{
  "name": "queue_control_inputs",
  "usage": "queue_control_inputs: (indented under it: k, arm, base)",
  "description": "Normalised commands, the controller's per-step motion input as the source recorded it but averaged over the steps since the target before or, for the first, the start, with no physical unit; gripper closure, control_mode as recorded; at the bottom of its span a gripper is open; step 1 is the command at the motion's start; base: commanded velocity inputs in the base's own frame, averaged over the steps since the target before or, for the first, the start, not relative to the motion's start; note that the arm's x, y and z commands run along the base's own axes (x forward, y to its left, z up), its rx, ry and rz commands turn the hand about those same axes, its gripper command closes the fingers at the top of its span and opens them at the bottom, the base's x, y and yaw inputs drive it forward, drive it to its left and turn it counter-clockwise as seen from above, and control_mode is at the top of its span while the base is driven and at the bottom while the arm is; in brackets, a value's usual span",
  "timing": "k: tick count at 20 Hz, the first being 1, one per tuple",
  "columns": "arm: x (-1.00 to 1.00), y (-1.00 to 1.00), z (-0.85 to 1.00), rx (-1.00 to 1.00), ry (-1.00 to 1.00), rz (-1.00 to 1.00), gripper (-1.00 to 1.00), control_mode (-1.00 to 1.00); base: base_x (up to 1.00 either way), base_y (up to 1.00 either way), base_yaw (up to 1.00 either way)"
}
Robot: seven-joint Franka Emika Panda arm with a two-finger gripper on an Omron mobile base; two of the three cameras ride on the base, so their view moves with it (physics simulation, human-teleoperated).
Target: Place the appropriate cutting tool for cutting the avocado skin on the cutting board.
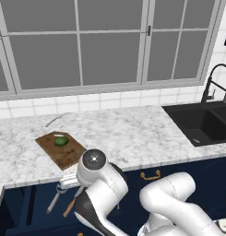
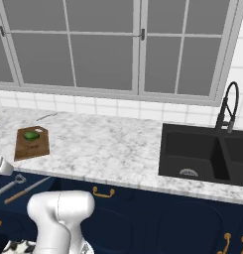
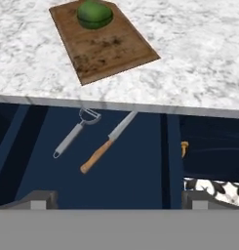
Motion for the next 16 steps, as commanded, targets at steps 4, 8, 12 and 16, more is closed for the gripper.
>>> queue_control_inputs:
  k: [4, 8, 12, 16]
  arm:
    - [0.26, 0.74, -0.39, 0.0, 0.01, -0.01, -1.0, -1.0]
    - [0.0, 0.0, -0.01, 0.0, 0.0, 0.0, -1.0, -1.0]
    - [0.02, 0.0, -0.39, 0.0, 0.04, 0.0, -1.0, -1.0]
    - [0.09, 0.0, -0.95, 0.0, 0.08, 0.0, -1.0, -1.0]
  base:
    - [0.0, 0.0, 0.0]
    - [0.0, 0.0, 0.0]
    - [0.0, 0.0, 0.0]
    - [0.0, 0.0, 0.0]
